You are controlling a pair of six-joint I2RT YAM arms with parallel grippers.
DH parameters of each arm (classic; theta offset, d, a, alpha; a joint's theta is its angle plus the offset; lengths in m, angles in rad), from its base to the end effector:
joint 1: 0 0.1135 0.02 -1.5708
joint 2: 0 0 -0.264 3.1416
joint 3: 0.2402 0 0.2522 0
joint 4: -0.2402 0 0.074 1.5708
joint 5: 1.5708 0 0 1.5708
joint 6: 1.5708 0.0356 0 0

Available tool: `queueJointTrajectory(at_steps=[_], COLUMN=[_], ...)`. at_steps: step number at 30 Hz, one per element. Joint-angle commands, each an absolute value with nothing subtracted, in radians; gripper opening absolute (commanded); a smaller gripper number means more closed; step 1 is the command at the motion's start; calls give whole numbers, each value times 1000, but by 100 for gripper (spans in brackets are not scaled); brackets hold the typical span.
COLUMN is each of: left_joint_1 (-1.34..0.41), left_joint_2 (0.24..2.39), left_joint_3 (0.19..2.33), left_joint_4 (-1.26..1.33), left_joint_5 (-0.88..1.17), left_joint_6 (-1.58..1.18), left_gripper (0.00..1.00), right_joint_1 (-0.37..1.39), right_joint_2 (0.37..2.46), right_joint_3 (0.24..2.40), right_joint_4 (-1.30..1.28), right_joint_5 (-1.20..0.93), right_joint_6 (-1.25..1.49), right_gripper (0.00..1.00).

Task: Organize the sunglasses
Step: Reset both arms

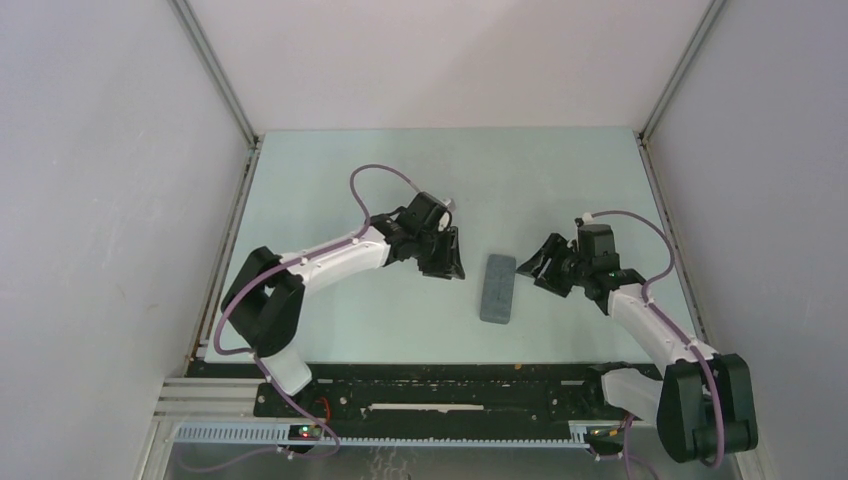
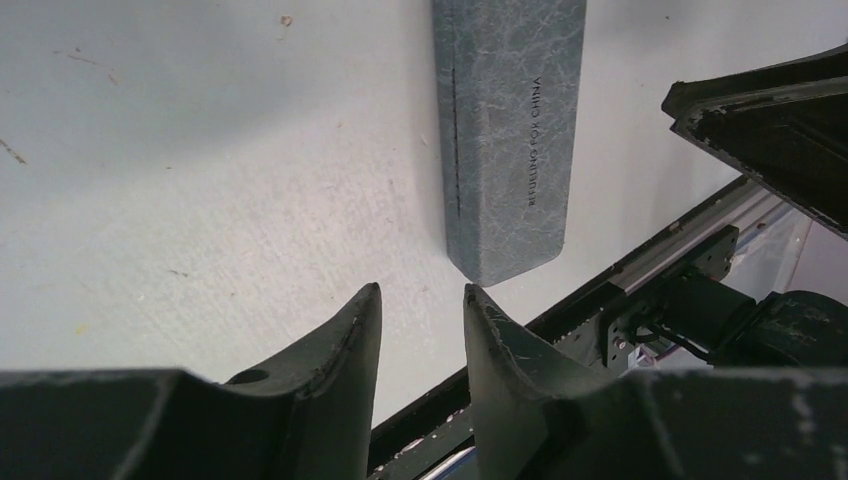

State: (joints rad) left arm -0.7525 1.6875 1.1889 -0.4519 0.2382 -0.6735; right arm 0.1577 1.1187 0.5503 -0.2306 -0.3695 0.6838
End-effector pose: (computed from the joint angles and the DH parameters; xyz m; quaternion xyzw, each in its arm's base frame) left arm 0.2554 -0.2506 0.2229 0.0736 0.9434 -0.2838 0.1552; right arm 0.2134 0.0470 0.1929 0.1700 0.8973 0.3065 0.2682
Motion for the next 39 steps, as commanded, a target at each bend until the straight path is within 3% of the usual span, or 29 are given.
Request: queueJointTrajectory(at_steps=[1,5,10,17,29,39], left_joint_1=[-761,-761,-750,-707,-636,-633], left_joint_2=[1696,1664,1546,1316,899,861], left_joint_3=[1254,1236,1181,1079,954,945], left_joint_4=[-457,-464,-489,-509,-499,-529], left_joint_5=[213,161,91,-79,-314,-365], left_joint_6=[-670,-676,-661,-632,-568,-548], left_gripper=[41,41,40,40,40,39], right_joint_1=[162,262,422,469,441,274], right_joint_2=[1075,1071,1050,982,730,666], right_joint_3=[585,625,655,692,772,770], right_joint_4=[-362,-441,-477,-465,-555,-559], right_joint_5=[-209,-62,109,181,514,552], right_joint_6=[613,615,656,623,561,579], right_gripper=[69,83,84,85,89,91])
